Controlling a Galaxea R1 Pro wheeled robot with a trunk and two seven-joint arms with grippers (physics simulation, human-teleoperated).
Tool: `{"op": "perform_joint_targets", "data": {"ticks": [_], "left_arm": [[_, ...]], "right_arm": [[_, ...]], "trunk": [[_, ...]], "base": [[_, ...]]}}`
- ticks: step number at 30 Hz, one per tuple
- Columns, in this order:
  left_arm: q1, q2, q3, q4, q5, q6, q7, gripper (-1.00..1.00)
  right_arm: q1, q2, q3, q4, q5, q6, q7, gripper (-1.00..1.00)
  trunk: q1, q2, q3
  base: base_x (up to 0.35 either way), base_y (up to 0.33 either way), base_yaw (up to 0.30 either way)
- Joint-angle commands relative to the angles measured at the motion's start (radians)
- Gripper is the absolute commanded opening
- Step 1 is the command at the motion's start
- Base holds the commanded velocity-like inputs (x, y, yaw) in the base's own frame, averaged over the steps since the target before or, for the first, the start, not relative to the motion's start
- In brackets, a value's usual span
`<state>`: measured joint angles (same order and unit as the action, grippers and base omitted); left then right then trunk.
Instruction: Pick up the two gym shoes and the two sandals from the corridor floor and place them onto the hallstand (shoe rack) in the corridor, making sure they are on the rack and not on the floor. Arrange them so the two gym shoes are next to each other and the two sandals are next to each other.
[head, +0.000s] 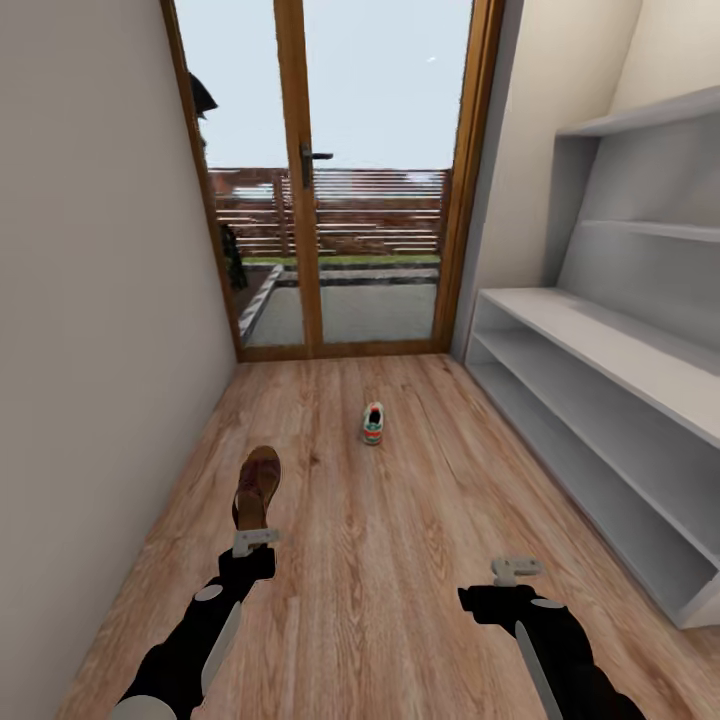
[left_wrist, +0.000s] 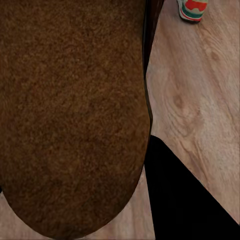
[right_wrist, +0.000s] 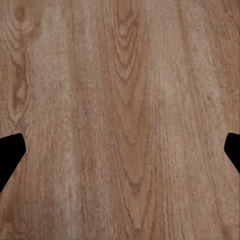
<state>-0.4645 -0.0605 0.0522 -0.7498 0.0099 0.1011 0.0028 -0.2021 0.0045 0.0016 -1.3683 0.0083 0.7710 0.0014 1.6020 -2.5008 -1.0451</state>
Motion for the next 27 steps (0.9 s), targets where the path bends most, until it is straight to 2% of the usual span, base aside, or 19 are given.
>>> {"op": "perform_joint_targets", "data": {"ticks": [1,11,27], "left_arm": [[0.0,-0.001,0.002,-0.002,-0.002,0.006,0.0,-1.0],[0.0,-0.001,0.001,-0.002,-0.002,0.006,0.0,-1.0],[0.0,-0.001,0.001,-0.002,-0.002,0.006,0.0,-1.0]], "right_arm": [[0.0,0.0,0.0,-0.001,0.001,0.005,0.0,1.0],[0.0,0.0,0.0,-0.001,0.001,0.005,0.0,1.0],[0.0,0.0,0.0,-0.001,0.001,0.005,0.0,1.0]], "trunk": [[0.0,0.0,-0.002],[0.0,0.0,-0.017],[0.0,0.0,-0.019]], "base": [[0.296,0.177,0.13],[0.301,0.167,0.036],[0.306,0.157,0.001]]}}
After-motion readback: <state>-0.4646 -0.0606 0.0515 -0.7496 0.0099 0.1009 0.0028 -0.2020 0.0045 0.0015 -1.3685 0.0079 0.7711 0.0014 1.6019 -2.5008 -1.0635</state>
